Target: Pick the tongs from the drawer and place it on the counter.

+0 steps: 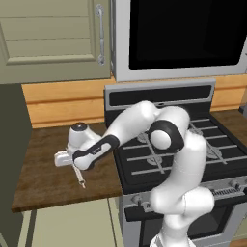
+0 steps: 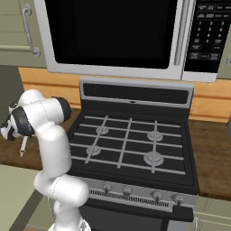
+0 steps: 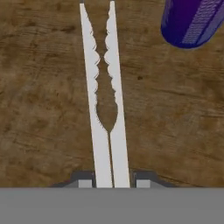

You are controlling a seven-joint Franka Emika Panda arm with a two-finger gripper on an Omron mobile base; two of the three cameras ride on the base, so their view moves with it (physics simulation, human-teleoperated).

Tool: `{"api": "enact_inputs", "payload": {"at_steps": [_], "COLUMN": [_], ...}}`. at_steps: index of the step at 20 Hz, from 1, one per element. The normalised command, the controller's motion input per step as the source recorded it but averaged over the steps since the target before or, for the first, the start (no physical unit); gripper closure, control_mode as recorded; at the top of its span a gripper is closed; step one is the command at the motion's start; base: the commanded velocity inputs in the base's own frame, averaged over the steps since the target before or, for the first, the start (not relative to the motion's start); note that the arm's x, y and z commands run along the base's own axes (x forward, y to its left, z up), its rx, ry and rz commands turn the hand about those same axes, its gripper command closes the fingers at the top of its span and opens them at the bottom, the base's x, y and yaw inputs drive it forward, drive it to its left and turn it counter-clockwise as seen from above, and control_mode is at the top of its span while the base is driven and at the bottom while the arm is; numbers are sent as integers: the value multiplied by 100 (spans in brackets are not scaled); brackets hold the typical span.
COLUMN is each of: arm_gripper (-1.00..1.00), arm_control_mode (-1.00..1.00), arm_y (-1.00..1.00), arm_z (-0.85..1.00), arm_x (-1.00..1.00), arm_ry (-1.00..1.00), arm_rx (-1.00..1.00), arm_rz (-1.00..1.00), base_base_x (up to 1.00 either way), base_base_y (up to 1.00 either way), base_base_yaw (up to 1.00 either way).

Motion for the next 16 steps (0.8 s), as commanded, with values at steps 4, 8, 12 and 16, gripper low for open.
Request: {"api": "enact_inputs", "payload": {"at_steps": [4,8,12,16], "arm_gripper": [100,-100,-100,-100], "arm_control_mode": [-100,-100,-100,-100], "arm_y": [3,1,0,-1], "arm_z": [-16,-13,0,5], "arm_x": [34,16,0,0], "arm_ry": [8,3,0,0], "arm_rx": [0,0,0,0], "arm_rz": [0,0,0,0], "base_base_x": [0,0,0,0], "base_base_y": [0,0,0,0], "base_base_yaw": [0,0,0,0]}}
